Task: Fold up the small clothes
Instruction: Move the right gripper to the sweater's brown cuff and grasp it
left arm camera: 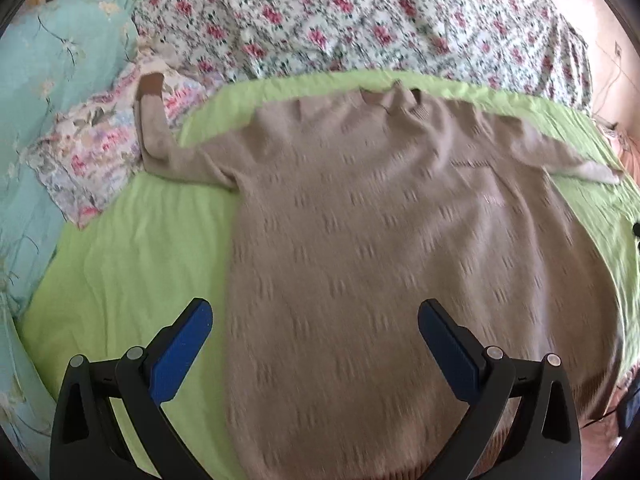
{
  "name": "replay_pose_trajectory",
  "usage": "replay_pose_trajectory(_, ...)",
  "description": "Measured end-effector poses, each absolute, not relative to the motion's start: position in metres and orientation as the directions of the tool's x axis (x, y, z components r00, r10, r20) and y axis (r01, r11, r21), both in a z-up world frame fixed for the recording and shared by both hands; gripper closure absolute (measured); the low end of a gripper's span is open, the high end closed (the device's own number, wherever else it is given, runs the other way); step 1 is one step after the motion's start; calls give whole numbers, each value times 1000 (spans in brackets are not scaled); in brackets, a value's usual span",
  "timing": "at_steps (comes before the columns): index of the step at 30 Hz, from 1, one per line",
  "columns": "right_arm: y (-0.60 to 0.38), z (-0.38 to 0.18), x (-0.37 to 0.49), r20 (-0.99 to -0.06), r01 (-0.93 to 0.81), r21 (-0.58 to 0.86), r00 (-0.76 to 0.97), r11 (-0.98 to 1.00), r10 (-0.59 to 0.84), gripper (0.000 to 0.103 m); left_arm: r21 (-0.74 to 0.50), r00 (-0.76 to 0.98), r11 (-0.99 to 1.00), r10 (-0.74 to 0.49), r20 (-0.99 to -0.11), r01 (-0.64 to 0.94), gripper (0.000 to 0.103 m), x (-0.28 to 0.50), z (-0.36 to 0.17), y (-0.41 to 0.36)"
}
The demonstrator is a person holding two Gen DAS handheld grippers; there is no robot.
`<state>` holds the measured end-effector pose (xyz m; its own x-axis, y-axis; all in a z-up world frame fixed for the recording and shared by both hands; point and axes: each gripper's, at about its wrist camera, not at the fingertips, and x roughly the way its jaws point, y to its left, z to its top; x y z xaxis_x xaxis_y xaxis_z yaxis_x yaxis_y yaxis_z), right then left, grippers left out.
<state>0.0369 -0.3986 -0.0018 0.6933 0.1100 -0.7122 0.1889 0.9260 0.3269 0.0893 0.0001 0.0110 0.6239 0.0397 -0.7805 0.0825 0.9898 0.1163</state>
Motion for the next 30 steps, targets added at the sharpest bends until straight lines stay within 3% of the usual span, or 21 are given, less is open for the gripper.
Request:
replay_pose_trajectory(4,-470,7,76,-722,335,349,691,875,24,27,102,626,991,28,-779,83,0,107,14,0)
replay_pose_trajectory(10,-581,0,156,-732,515,356,672,780,-110,40,112,584,987,24,-812,114,0,125,-1,-15)
replay_pose_trajectory(21,-662,-47,228,-819,653,277,544,704,-182,47,147,529,979,50,-847,142,0,149,-28,-33)
replay_pose_trajectory(23,-667,-55,230,-828,668,236,518,706,-214,67,147,524,980,55,-850,136,0,154,-29,-32)
replay_pose_trajectory(24,-669,-55,229,-822,666,239,526,707,-218,84,143,524,980,52,-850,135,0,155,-29,-30)
replay_pose_trajectory(25,-671,-54,225,-809,653,282,556,703,-192,93,132,526,982,43,-849,133,0,157,-29,-30)
replay_pose_trajectory(30,-646,-35,220,-728,558,353,668,751,-154,96,108,534,985,20,-846,134,0,159,-27,-27)
